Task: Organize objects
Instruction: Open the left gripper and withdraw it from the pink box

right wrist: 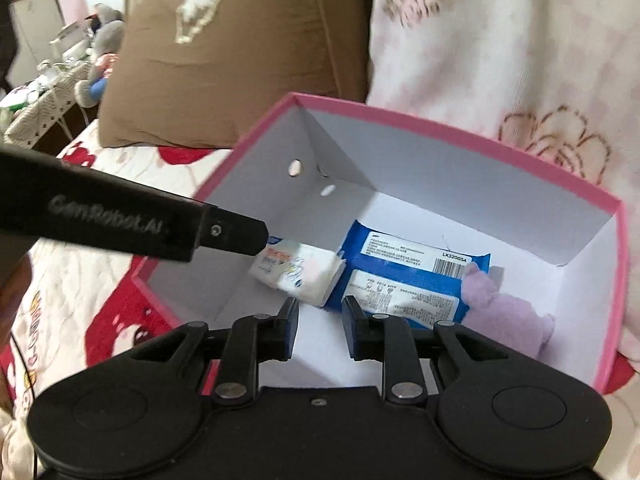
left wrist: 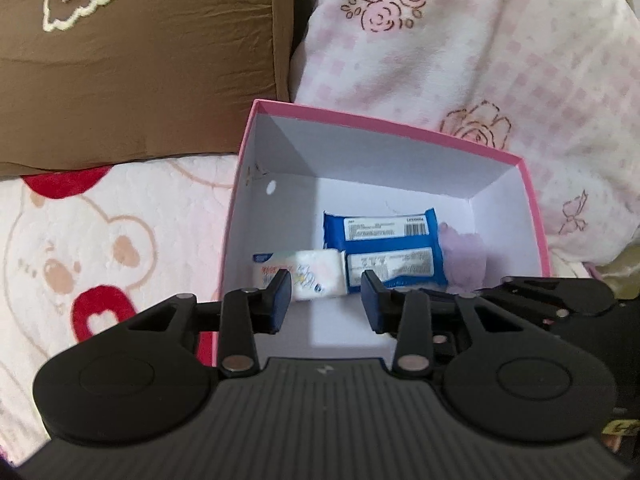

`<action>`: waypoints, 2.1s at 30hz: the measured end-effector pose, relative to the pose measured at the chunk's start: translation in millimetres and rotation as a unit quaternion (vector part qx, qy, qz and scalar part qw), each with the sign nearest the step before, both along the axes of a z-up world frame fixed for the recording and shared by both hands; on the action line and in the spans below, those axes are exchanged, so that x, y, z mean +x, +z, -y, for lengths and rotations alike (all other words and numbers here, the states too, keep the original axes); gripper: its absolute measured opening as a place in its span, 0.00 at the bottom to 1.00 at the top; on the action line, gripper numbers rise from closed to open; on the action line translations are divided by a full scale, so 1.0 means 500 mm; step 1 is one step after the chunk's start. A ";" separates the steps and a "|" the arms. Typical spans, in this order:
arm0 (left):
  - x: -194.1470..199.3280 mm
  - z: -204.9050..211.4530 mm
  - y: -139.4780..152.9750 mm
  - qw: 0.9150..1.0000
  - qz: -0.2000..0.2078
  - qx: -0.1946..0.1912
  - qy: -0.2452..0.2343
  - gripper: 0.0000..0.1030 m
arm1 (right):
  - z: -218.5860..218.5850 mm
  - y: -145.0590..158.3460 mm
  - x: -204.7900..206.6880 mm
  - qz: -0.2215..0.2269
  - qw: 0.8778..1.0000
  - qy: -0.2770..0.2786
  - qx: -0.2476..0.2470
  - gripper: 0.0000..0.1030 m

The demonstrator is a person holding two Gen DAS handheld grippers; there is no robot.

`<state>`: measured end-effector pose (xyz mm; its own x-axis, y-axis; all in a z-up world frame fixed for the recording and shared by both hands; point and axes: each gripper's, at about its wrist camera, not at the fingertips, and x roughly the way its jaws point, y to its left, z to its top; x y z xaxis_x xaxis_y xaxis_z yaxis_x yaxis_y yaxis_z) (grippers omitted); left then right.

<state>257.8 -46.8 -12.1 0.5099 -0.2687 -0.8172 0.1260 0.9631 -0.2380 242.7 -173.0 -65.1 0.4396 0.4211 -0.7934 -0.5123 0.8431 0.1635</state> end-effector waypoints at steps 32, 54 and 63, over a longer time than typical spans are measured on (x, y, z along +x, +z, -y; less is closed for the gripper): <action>-0.268 -0.002 0.186 0.999 -0.005 -0.003 -0.052 0.56 | 0.074 0.194 -0.276 0.076 0.997 -0.005 -0.010 0.87; -0.381 -0.017 0.214 0.997 -0.002 0.032 -0.075 0.92 | 0.073 0.227 -0.411 0.078 0.996 0.023 -0.038 0.91; -0.409 -0.012 0.175 0.993 -0.029 0.038 -0.105 0.94 | 0.067 0.215 -0.436 0.061 0.997 0.031 -0.046 0.91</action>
